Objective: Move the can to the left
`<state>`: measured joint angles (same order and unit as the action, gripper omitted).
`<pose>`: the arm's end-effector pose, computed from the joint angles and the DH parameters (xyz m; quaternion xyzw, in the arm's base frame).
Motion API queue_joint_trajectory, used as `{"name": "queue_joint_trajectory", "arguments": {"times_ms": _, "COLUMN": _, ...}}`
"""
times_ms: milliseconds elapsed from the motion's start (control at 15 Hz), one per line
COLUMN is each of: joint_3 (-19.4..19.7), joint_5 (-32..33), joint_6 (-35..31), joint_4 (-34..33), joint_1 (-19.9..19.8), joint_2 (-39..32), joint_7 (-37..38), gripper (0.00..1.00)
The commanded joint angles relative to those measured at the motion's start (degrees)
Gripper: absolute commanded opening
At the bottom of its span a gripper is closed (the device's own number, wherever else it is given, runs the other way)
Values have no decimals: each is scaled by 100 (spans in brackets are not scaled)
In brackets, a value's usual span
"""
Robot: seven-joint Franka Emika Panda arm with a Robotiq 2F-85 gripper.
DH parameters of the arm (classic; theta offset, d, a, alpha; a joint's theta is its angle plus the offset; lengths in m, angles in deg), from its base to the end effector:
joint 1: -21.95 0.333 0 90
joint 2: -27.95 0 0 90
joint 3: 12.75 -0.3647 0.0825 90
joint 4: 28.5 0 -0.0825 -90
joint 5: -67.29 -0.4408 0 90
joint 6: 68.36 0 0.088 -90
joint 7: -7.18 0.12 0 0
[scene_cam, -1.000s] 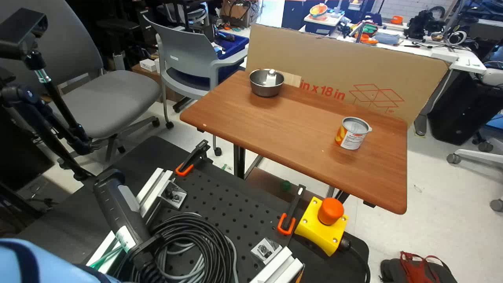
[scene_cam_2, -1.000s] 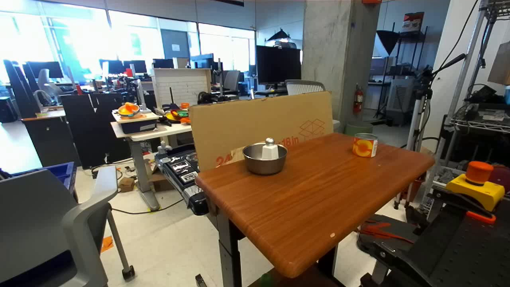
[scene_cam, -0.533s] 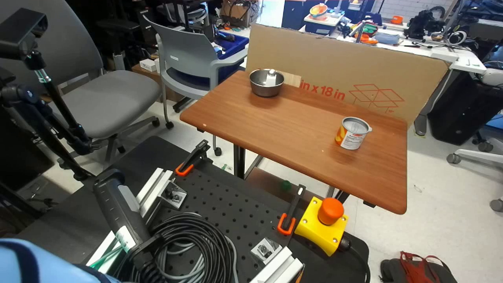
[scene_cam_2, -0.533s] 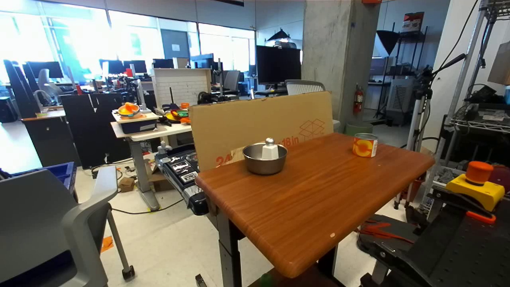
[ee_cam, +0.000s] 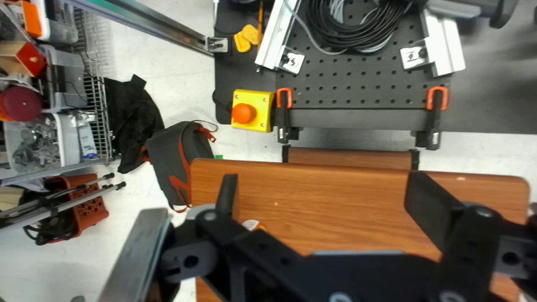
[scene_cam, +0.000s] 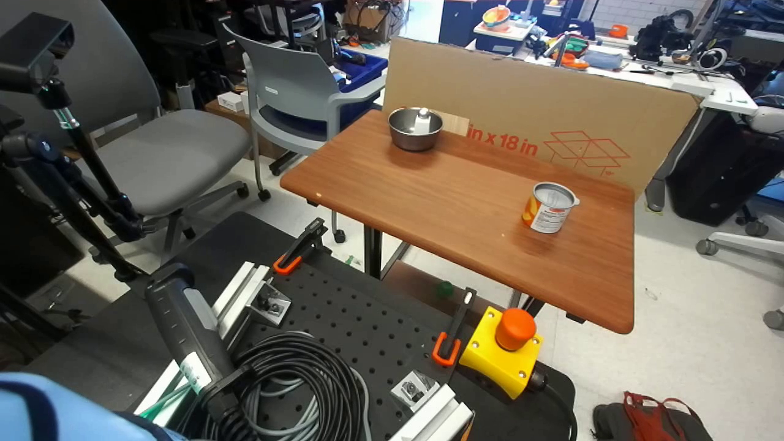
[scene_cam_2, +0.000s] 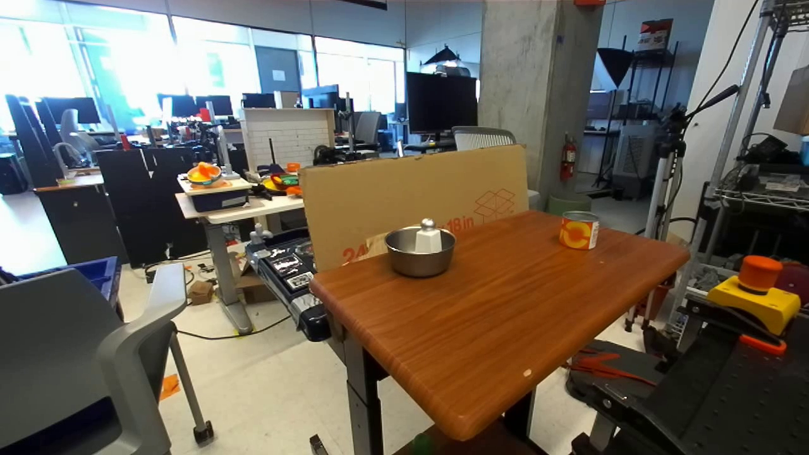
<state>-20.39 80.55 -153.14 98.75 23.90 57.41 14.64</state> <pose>0.3980 0.0470 0.5796 0.9824 0.0089 -0.0927 0.1622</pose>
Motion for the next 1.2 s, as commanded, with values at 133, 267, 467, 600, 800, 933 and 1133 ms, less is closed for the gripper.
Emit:
{"name": "queue_joint_trajectory", "arguments": {"times_ms": 133, "joint_3": 804, "joint_5": 1136, "joint_6": -1187, "joint_4": 223, "joint_1": -640, "joint_2": -480, "joint_7": 42, "gripper": 100}}
{"name": "queue_joint_trajectory", "arguments": {"times_ms": 267, "joint_3": 1147, "joint_5": 1164, "joint_6": -1688, "joint_4": 194, "joint_1": -911, "joint_2": -852, "joint_7": 118, "gripper": 100}}
{"name": "queue_joint_trajectory", "arguments": {"times_ms": 467, "joint_3": 1601, "joint_5": 942, "joint_6": -2289, "joint_4": -29, "joint_1": -1254, "joint_2": -1592, "joint_7": 99, "gripper": 100}}
{"name": "queue_joint_trajectory", "arguments": {"times_ms": 600, "joint_3": 1821, "joint_5": 728, "joint_6": -2628, "joint_4": -183, "joint_1": -1387, "joint_2": -2069, "joint_7": 56, "gripper": 100}}
{"name": "queue_joint_trajectory", "arguments": {"times_ms": 800, "joint_3": 1916, "joint_5": 796, "joint_6": -2929, "joint_4": -520, "joint_1": -1499, "joint_2": -2831, "joint_7": 336, "gripper": 100}}
{"name": "queue_joint_trajectory", "arguments": {"times_ms": 933, "joint_3": 1932, "joint_5": 916, "joint_6": -3024, "joint_4": -799, "joint_1": -1495, "joint_2": -3290, "joint_7": 621, "gripper": 100}}
{"name": "queue_joint_trajectory", "arguments": {"times_ms": 1133, "joint_3": 1952, "joint_5": 1130, "joint_6": -3006, "joint_4": -1320, "joint_1": -1391, "joint_2": -3961, "joint_7": 1289, "gripper": 100}}
